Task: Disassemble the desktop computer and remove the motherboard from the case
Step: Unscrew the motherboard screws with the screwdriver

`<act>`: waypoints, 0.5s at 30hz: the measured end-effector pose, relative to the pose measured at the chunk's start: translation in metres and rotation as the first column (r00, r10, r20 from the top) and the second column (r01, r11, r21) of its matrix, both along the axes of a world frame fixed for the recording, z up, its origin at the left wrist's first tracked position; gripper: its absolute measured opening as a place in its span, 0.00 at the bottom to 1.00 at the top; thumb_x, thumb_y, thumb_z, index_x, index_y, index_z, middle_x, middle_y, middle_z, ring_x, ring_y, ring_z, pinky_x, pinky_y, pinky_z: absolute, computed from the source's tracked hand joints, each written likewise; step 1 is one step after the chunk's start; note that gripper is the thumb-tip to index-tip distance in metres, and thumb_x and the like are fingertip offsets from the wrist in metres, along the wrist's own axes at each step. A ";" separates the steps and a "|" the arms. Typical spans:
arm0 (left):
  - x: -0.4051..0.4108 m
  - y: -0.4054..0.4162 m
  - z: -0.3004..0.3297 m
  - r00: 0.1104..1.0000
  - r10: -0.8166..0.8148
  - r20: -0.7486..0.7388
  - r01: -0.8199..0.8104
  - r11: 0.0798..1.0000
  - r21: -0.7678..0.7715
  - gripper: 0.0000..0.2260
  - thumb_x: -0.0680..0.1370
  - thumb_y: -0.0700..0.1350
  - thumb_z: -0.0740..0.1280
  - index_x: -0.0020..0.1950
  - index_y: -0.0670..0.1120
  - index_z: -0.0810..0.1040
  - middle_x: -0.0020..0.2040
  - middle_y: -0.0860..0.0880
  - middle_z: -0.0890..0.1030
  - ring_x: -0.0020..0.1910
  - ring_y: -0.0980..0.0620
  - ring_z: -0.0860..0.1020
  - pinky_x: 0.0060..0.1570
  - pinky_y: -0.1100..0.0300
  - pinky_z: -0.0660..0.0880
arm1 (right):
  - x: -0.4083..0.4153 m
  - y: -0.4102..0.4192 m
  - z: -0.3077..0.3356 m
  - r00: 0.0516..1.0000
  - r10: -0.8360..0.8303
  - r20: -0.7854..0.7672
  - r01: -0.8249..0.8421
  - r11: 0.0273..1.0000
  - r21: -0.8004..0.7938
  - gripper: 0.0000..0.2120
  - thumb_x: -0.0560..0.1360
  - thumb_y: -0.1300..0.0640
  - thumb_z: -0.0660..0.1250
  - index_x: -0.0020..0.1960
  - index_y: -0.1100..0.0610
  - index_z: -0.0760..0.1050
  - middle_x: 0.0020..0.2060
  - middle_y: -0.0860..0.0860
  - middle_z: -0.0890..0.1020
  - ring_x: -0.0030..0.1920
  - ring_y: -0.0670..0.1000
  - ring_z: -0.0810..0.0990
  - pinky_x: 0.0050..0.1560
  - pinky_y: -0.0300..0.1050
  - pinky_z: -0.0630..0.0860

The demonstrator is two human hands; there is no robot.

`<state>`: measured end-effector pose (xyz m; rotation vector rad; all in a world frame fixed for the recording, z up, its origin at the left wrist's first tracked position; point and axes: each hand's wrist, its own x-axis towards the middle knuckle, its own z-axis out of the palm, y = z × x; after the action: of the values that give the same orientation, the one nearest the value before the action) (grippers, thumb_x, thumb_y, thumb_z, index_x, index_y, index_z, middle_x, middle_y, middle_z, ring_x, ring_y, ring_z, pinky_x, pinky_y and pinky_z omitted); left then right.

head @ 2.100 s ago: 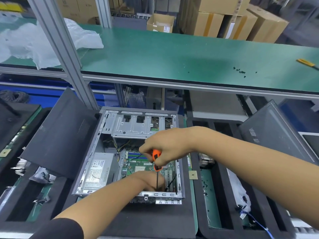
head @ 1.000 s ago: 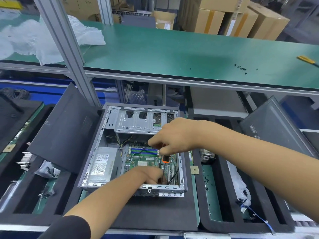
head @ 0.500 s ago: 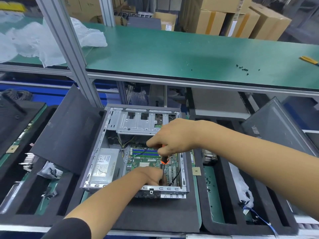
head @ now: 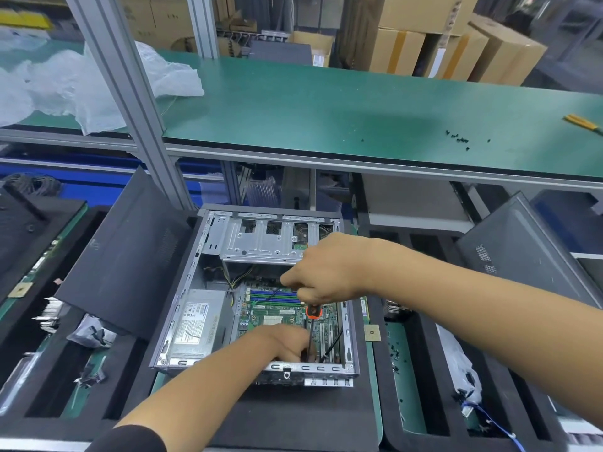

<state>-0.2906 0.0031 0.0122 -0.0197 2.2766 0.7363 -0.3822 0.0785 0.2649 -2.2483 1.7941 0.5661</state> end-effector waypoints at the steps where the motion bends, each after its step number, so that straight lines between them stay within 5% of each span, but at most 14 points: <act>1: 0.000 0.000 0.000 1.000 0.000 -0.004 0.000 1.000 0.005 0.09 0.74 0.38 0.69 0.52 0.45 0.82 0.52 0.45 0.84 0.49 0.44 0.81 0.54 0.47 0.80 | -0.001 -0.002 0.003 0.999 -0.003 0.047 0.002 0.999 0.032 0.06 0.79 0.52 0.59 0.45 0.52 0.67 0.32 0.49 0.71 0.32 0.48 0.68 0.33 0.47 0.61; 4: 0.001 -0.001 0.000 1.000 -0.003 -0.012 0.004 1.000 0.022 0.09 0.73 0.37 0.68 0.50 0.47 0.82 0.51 0.45 0.84 0.48 0.44 0.81 0.53 0.48 0.80 | -0.003 -0.004 0.008 0.974 -0.069 0.213 0.038 0.989 0.146 0.03 0.72 0.58 0.66 0.44 0.51 0.74 0.40 0.46 0.78 0.38 0.49 0.76 0.34 0.46 0.68; 7: 0.003 -0.001 0.000 1.000 -0.004 -0.002 0.004 1.000 0.027 0.09 0.73 0.36 0.68 0.48 0.50 0.80 0.51 0.46 0.83 0.50 0.43 0.81 0.55 0.46 0.79 | -0.002 -0.002 0.007 0.958 -0.099 0.271 0.044 0.978 0.202 0.12 0.68 0.65 0.65 0.46 0.51 0.79 0.47 0.47 0.75 0.43 0.52 0.78 0.36 0.51 0.75; 10: 0.001 -0.002 0.000 1.000 -0.005 0.021 0.005 1.000 0.029 0.11 0.73 0.37 0.70 0.45 0.54 0.78 0.46 0.51 0.81 0.47 0.47 0.80 0.56 0.47 0.79 | -0.002 -0.003 0.002 0.984 -0.099 0.147 0.080 0.988 0.128 0.09 0.75 0.51 0.67 0.54 0.51 0.71 0.45 0.49 0.75 0.42 0.53 0.76 0.36 0.51 0.72; 12: 0.000 -0.002 0.000 0.999 -0.003 0.033 0.001 0.999 0.042 0.10 0.73 0.38 0.70 0.46 0.54 0.79 0.45 0.53 0.80 0.46 0.48 0.80 0.56 0.47 0.80 | -0.003 -0.005 -0.001 0.998 -0.048 -0.038 0.049 0.999 0.012 0.11 0.79 0.44 0.59 0.53 0.51 0.66 0.36 0.52 0.72 0.34 0.54 0.71 0.32 0.48 0.64; 15: -0.001 -0.001 -0.004 0.999 0.011 0.042 -0.012 0.999 0.040 0.09 0.73 0.39 0.70 0.51 0.49 0.81 0.48 0.50 0.82 0.46 0.48 0.80 0.54 0.49 0.80 | -0.007 -0.005 -0.002 1.000 -0.015 0.001 0.015 1.000 0.004 0.07 0.81 0.49 0.55 0.49 0.52 0.65 0.32 0.50 0.68 0.32 0.50 0.67 0.34 0.48 0.63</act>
<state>-0.2913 0.0018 0.0085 -0.0289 2.2235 0.7802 -0.3892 0.0736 0.2627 -2.2302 1.8069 0.5648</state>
